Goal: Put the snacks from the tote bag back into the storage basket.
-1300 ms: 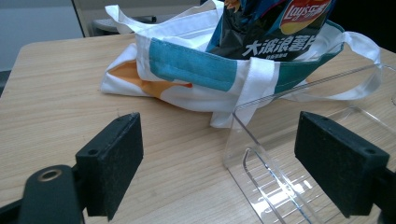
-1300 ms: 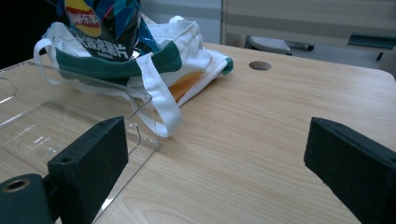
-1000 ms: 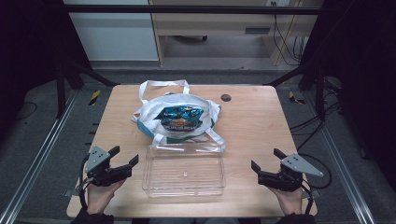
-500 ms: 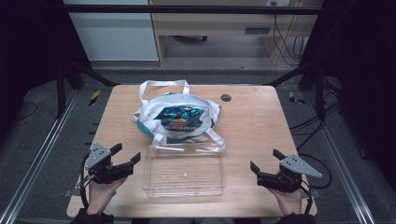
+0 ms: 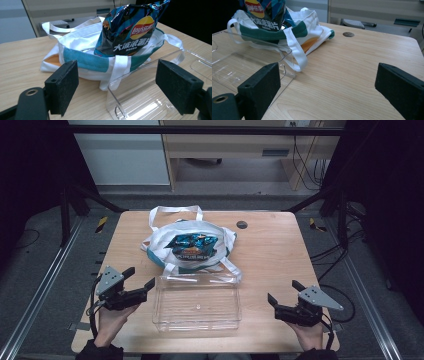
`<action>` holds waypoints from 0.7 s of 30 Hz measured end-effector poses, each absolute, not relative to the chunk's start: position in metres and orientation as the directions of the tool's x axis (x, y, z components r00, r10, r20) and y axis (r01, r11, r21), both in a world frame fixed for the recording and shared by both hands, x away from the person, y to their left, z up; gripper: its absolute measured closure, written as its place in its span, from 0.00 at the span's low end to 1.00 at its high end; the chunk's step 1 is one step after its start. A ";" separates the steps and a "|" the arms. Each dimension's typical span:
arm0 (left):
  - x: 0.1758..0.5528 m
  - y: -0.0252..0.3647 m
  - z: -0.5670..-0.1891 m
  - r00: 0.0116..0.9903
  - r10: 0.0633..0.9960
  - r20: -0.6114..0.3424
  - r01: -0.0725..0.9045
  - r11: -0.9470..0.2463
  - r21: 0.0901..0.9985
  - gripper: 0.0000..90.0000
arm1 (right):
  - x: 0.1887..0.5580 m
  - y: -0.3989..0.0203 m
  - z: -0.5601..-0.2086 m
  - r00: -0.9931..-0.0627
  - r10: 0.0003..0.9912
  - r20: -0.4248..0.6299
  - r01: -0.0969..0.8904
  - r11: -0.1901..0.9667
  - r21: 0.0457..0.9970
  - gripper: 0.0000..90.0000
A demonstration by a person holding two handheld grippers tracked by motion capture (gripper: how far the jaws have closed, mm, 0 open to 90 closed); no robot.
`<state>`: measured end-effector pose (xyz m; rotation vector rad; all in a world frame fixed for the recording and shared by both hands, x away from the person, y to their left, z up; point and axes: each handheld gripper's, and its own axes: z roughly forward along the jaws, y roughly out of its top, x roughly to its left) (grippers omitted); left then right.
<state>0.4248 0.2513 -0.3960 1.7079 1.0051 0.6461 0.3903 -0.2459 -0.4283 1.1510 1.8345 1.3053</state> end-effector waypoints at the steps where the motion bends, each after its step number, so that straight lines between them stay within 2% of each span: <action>1: 0.426 0.250 -0.395 0.511 0.859 -0.040 0.320 -0.147 0.936 0.20 | 0.390 -0.246 -0.428 -0.439 0.899 0.008 0.305 0.140 0.942 0.07; 21: 0.444 0.231 -0.382 0.516 0.856 -0.043 0.311 -0.140 0.940 0.19 | 0.391 -0.245 -0.430 -0.445 0.896 0.009 0.313 0.146 0.939 0.07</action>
